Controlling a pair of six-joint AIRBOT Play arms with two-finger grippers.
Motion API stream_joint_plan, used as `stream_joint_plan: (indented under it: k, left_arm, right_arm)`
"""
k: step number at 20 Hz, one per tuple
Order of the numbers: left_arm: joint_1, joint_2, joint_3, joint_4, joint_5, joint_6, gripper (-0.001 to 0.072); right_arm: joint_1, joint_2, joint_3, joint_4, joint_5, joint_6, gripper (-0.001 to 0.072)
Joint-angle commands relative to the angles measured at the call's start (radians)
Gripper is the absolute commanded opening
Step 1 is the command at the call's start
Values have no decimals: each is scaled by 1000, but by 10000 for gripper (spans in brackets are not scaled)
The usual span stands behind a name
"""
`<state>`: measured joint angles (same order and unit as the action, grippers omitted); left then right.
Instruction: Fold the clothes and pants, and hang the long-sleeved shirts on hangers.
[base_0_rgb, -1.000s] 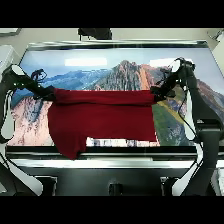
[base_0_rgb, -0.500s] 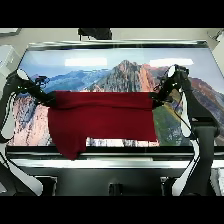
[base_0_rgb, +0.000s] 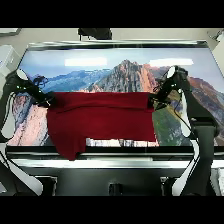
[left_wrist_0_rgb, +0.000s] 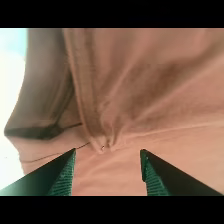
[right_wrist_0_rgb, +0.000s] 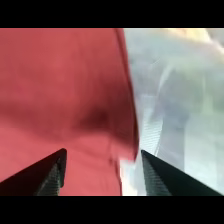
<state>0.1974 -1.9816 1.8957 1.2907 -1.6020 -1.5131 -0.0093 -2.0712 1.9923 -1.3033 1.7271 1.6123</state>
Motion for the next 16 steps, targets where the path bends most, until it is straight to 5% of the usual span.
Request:
stream_joint_plan:
  k: [1,7,12,16]
  left_arm:
    - [37,68,44,29,-4,-32,476]
    - [213,405,-258,25,-12,-29,475]
    - [441,796,-909,-287,130,150,474]
    - [555,888,-1232,-456,253,332,475]
  right_arm:
    - [-40,96,0,21,7,-62,551]
    - [-309,296,-103,389,8,-211,548]
    - [-431,468,-427,562,-60,-293,540]
    - [-423,549,-538,616,-63,-312,540]
